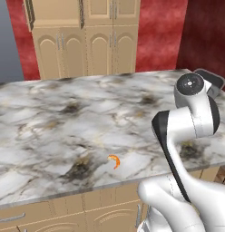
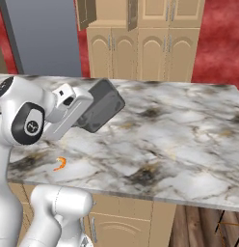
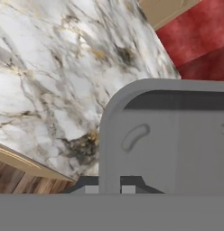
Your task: Retrieve the tupperware from the cabinet, then place the raw meat into the tupperware to avoid contamination.
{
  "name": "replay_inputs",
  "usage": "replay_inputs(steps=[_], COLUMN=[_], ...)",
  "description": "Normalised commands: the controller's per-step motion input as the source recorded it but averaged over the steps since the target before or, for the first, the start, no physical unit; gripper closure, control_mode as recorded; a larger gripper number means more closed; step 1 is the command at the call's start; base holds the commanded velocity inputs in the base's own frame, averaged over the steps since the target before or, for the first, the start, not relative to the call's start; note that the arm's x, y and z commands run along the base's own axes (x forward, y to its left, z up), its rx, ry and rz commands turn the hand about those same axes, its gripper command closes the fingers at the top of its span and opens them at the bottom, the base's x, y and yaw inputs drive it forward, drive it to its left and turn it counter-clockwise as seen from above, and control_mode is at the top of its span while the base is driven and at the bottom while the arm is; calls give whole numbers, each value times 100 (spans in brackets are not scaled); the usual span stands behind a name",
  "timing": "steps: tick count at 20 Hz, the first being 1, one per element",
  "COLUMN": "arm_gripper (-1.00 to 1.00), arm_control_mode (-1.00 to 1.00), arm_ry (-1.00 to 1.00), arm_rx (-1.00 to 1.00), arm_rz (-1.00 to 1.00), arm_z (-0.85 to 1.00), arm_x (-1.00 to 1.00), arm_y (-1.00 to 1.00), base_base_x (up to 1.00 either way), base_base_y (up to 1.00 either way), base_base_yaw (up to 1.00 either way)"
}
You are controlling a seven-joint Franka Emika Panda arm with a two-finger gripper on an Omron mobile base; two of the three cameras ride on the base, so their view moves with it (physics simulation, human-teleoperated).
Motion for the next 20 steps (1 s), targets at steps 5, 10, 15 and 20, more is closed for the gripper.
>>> replay_inputs(steps=[5, 10, 15, 20], arm_gripper=[100, 100, 100, 100], arm_control_mode=[100, -100, -100, -100], arm_ry=[0, 0, 12, 29], arm_rx=[0, 0, 1, 3], arm_rz=[0, 0, 6, 27], arm_z=[0, 0, -13, -39], arm_x=[0, 6, 34, 44], arm_y=[0, 0, 0, 14], base_base_x=[0, 2, 0, 0], base_base_y=[0, 0, 0, 0], base_base_yaw=[0, 0, 0, 0])
